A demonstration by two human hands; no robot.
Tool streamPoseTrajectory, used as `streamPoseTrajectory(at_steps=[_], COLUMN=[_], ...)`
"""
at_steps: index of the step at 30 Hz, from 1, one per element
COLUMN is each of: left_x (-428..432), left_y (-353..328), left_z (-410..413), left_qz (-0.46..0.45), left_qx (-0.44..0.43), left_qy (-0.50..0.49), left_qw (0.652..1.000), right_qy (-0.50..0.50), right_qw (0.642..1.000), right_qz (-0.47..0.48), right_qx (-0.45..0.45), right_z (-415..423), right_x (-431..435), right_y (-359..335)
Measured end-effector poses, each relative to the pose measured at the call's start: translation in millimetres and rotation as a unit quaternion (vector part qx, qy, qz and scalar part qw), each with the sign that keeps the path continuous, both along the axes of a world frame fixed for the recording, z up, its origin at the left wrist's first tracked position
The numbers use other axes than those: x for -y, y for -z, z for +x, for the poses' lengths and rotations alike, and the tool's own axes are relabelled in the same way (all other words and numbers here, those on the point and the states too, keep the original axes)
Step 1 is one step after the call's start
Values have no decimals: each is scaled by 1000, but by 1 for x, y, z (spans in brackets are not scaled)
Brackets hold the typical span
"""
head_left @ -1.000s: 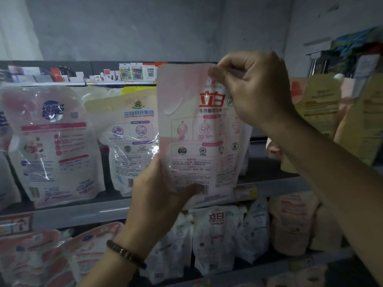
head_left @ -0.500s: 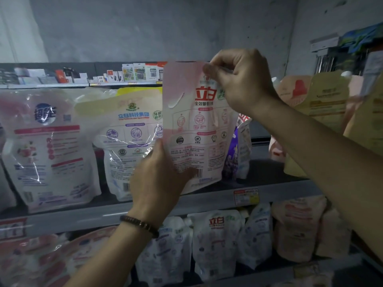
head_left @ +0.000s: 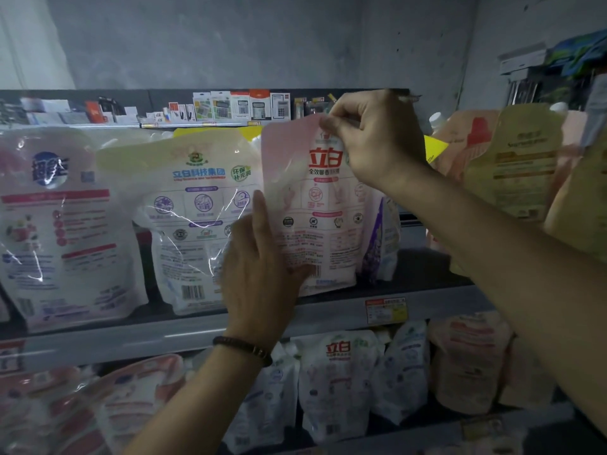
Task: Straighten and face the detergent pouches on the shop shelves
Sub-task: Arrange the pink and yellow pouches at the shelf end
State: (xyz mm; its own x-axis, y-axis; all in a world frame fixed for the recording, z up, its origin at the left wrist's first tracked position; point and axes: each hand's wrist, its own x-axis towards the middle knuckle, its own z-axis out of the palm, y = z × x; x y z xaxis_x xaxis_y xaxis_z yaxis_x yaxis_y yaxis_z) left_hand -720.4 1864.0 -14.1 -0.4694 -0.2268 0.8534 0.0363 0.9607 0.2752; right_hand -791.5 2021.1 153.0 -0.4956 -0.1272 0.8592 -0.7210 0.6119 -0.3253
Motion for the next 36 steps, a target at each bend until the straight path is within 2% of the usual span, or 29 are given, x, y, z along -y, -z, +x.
streamPoseTrajectory(at_steps=[5, 12, 20, 28, 32, 36], left_x=[4, 4, 8, 3, -4, -8], left_y=[12, 18, 24, 36, 42, 62], left_z=[0, 6, 6, 13, 20, 35], left_qz=[-28, -35, -91, -67, -49, -28], left_qx=[-23, 14, 52, -2, 3, -31], left_qy=[29, 35, 22, 81, 122, 188], left_qw=[999, 999, 994, 994, 991, 981], right_qy=[32, -56, 33, 30, 11, 1], right_qw=[999, 998, 996, 994, 993, 990], right_qz=[23, 19, 78, -21, -71, -127], right_qx=[-5, 18, 16, -100, -90, -60], right_z=[-3, -15, -10, 18, 38, 57], right_x=[8, 4, 9, -28, -45, -59], right_y=[3, 4, -3, 26, 58, 101])
